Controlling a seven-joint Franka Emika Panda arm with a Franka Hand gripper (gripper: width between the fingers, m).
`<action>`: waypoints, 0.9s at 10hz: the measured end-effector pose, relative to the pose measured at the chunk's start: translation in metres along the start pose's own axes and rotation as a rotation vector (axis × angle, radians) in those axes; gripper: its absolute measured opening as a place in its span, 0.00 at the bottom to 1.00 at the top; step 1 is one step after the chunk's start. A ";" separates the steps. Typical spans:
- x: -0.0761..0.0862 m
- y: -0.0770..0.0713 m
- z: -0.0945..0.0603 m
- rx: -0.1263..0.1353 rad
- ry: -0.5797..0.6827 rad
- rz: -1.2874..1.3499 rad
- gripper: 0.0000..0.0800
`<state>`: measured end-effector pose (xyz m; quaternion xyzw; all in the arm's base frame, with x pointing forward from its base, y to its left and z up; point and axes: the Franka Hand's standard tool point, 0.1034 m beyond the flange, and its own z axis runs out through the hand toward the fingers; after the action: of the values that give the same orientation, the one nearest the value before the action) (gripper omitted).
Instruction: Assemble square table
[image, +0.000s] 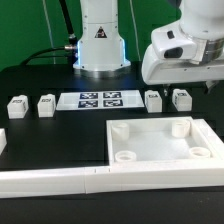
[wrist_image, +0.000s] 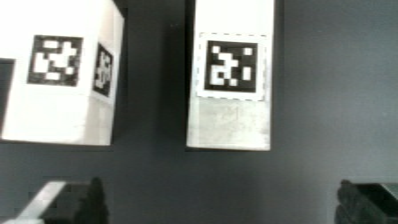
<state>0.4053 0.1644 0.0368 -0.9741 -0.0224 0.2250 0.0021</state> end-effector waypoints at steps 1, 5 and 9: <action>-0.006 0.002 0.001 -0.011 -0.077 0.000 0.81; -0.010 0.000 0.011 -0.023 -0.337 0.033 0.81; -0.009 -0.003 0.019 -0.033 -0.451 0.029 0.81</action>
Offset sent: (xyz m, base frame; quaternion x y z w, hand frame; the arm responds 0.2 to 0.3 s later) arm 0.0000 0.0000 0.0000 0.0000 -0.1938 0.0000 0.9810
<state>0.3887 0.1672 0.0236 -0.8993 -0.0119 0.4367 -0.0222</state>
